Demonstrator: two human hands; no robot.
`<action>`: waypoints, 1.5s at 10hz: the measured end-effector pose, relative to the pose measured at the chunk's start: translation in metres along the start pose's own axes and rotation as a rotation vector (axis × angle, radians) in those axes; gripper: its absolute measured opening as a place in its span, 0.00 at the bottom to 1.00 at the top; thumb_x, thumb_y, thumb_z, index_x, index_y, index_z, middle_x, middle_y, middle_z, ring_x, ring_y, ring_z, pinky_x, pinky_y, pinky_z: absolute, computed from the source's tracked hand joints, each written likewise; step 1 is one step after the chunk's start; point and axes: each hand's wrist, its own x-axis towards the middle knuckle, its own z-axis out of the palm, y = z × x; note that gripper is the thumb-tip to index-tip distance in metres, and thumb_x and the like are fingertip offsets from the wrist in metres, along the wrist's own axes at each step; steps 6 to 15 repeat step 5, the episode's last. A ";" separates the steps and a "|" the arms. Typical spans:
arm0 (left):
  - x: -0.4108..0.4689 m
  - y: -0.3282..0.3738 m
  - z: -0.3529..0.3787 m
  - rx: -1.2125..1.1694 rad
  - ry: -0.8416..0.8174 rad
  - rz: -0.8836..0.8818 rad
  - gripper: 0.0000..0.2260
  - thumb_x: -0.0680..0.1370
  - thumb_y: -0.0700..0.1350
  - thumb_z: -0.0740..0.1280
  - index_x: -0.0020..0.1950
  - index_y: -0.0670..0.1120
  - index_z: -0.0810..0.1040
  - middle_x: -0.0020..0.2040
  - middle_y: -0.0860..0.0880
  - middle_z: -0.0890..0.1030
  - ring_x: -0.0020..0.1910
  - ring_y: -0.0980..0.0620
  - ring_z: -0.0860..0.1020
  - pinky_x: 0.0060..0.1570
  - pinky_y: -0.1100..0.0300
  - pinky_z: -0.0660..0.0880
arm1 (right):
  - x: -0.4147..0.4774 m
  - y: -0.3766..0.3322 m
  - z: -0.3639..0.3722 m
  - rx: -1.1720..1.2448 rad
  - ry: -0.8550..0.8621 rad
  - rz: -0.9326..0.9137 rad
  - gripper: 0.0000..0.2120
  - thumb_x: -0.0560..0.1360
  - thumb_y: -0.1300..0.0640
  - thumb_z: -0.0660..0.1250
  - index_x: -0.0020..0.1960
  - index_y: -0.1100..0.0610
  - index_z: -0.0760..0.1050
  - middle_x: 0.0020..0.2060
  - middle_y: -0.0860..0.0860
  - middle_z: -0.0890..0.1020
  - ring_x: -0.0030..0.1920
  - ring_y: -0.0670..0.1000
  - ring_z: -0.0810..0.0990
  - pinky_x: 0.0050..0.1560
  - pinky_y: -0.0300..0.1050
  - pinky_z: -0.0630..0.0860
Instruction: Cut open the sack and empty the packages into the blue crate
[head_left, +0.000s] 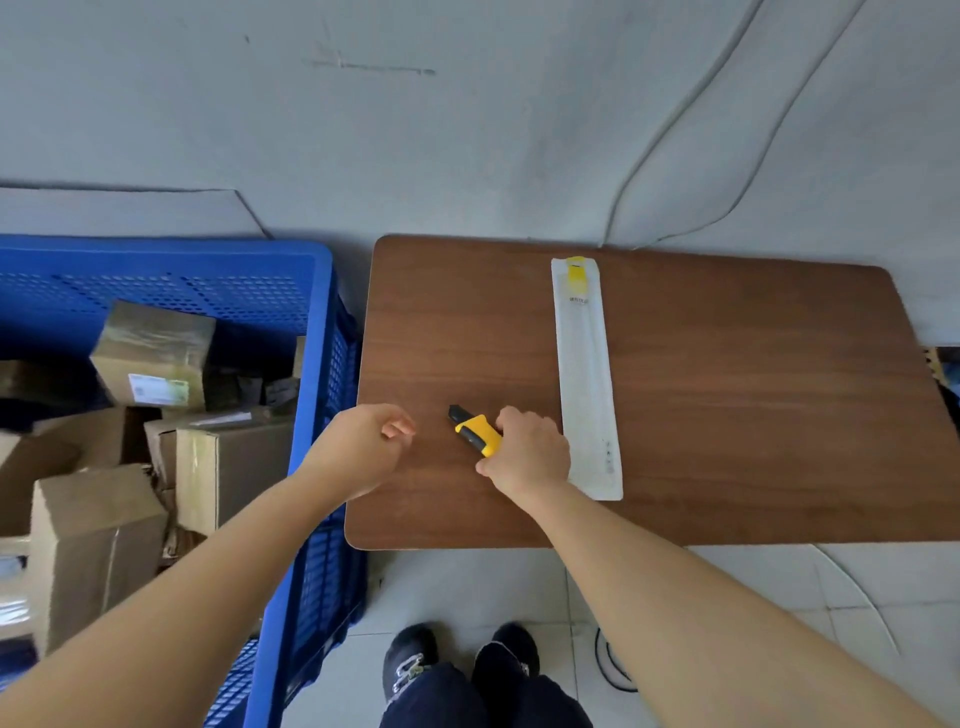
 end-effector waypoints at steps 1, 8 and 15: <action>0.003 -0.001 0.002 0.003 0.008 -0.007 0.09 0.79 0.44 0.62 0.53 0.52 0.81 0.51 0.55 0.80 0.49 0.57 0.76 0.46 0.63 0.69 | 0.003 0.001 0.004 -0.066 0.057 -0.056 0.23 0.67 0.44 0.75 0.57 0.53 0.73 0.53 0.52 0.77 0.55 0.55 0.74 0.49 0.48 0.71; -0.042 0.097 -0.082 0.016 0.082 0.084 0.11 0.78 0.43 0.61 0.54 0.54 0.80 0.56 0.54 0.81 0.54 0.55 0.78 0.50 0.62 0.71 | -0.049 -0.007 -0.133 0.243 -0.007 -0.058 0.13 0.73 0.48 0.69 0.57 0.51 0.77 0.55 0.49 0.78 0.57 0.52 0.75 0.49 0.45 0.74; -0.042 0.097 -0.082 0.016 0.082 0.084 0.11 0.78 0.43 0.61 0.54 0.54 0.80 0.56 0.54 0.81 0.54 0.55 0.78 0.50 0.62 0.71 | -0.049 -0.007 -0.133 0.243 -0.007 -0.058 0.13 0.73 0.48 0.69 0.57 0.51 0.77 0.55 0.49 0.78 0.57 0.52 0.75 0.49 0.45 0.74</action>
